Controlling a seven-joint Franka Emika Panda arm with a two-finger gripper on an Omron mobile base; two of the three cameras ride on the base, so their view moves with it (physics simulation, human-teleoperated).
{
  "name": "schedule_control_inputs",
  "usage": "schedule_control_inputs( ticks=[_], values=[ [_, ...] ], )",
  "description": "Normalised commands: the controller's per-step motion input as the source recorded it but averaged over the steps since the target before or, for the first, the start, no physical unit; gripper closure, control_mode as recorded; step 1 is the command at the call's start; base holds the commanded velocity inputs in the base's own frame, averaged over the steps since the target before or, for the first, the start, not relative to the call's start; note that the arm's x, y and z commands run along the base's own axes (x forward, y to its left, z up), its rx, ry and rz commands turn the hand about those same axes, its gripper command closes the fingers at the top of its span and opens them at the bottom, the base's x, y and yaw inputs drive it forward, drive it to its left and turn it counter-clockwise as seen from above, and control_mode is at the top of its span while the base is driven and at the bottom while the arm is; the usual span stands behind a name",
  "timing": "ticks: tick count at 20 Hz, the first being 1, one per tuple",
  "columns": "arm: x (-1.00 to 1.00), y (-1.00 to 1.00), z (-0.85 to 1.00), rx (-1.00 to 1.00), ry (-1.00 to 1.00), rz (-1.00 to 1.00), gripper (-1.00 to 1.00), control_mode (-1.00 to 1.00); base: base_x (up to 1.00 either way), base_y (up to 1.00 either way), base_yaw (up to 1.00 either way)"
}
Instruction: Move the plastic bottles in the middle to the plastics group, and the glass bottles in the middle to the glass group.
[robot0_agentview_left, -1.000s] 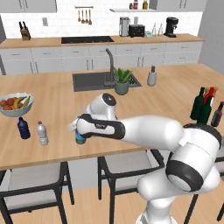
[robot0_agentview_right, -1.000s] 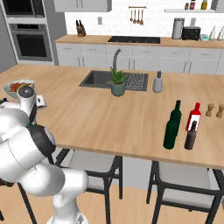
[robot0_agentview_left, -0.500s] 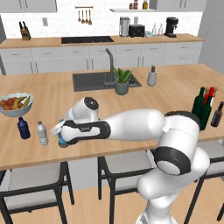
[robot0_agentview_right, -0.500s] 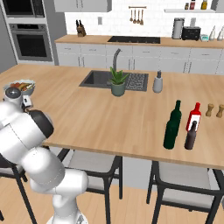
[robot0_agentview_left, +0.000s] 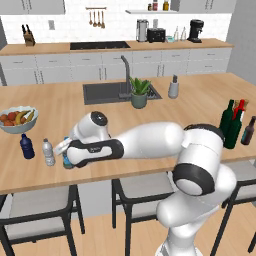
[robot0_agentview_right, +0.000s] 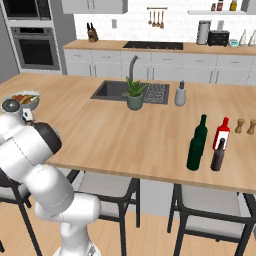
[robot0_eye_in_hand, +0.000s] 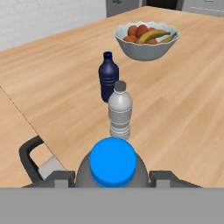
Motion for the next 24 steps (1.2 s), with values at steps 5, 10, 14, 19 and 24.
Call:
schedule_control_inputs(
  ticks=[5,10,14,19,24],
  values=[
    [0.15,0.00,0.00,0.00,0.00,0.00,1.00,-1.00,0.00,0.00,0.00],
    [0.28,0.00,0.00,0.00,0.00,0.00,1.00,-1.00,0.00,0.00,0.00],
    [0.27,0.00,-0.04,0.00,0.00,0.00,1.00,-1.00,0.00,0.00,0.00],
    [0.24,0.02,-0.08,0.00,-0.01,0.00,1.00,-1.00,0.00,0.00,0.00],
    [0.10,0.15,-0.13,-0.02,-0.03,0.00,1.00,-1.00,0.00,0.00,0.00]
  ],
)
